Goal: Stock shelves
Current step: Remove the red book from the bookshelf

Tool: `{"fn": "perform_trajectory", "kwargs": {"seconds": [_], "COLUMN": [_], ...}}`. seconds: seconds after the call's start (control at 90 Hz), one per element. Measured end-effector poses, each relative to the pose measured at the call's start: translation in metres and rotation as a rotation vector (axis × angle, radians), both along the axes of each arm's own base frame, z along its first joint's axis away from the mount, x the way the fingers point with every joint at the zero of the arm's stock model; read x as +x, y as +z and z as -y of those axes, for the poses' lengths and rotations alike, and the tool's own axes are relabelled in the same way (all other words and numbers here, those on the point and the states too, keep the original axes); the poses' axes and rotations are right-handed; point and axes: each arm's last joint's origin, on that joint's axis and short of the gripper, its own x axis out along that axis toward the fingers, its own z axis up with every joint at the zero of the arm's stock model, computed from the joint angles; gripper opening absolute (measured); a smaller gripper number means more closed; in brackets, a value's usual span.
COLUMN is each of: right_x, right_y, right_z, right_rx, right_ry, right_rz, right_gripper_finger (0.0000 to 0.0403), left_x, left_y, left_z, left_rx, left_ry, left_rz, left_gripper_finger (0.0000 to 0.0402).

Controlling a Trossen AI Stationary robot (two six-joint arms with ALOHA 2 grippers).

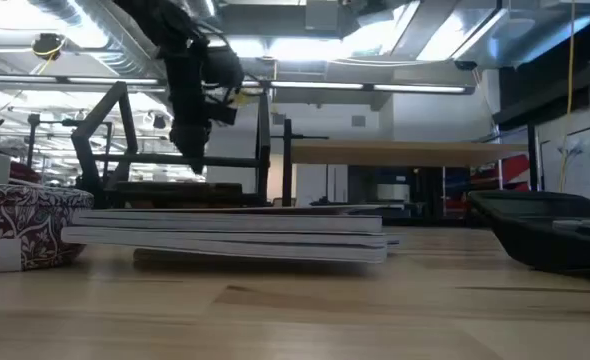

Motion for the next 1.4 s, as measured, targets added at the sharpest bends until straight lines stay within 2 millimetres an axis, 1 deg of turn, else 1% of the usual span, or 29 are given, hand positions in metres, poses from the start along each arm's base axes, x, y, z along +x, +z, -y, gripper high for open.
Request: {"fn": "perform_trajectory", "kwargs": {"seconds": [0.122,0.267,0.389,0.522,0.7,0.833,1.0,1.167,1.278,1.4], "right_x": [0.0,0.0,0.0,0.002,0.0,0.0,-0.001,-0.001,-0.001,0.0], "right_y": [0.0,0.0,0.0,-0.004,-0.007,-0.007,-0.007,-0.007,-0.007,-0.007], "right_z": [0.0,0.0,0.0,0.004,0.006,0.007,0.006,0.006,0.006,0.006], "right_rx": [0.001,0.003,0.007,0.006,0.033,0.037,0.04,0.042,0.045,0.049], "right_ry": [-0.001,-0.003,-0.005,-0.019,-0.014,-0.014,-0.013,-0.014,-0.014,-0.014], "right_rz": [-0.002,-0.003,-0.006,-0.007,0.037,0.04,0.033,0.031,0.033,0.035], "right_gripper_finger": [0.0001,0.0001,0.0001,0.0001,0.0001,0.0001,0.0001,0.0001,0.0001,0.0001], "left_x": [0.0,0.004,0.006,0.007,0.009,0.009,0.009,0.009,0.009,0.008], "left_y": [-0.009,-0.017,-0.016,-0.008,-0.008,-0.015,-0.027,-0.03,-0.031,-0.032], "left_z": [-0.005,-0.006,-0.002,0.005,0.013,0.012,0.009,0.008,0.007,0.005], "left_rx": [-0.036,-0.066,-0.062,-0.059,-0.118,-0.103,-0.023,-0.011,-0.011,-0.005], "left_ry": [-0.001,-0.055,-0.073,-0.097,-0.137,-0.159,-0.127,-0.097,-0.067,-0.044], "left_rz": [-0.019,-0.043,-0.046,-0.025,0.0,-0.011,-0.018,-0.024,-0.017,-0.016], "left_gripper_finger": [0.0184,0.0184,0.0184,0.0184,0.0184,0.0184,0.0184,0.0184,0.0165,0.0114]}}
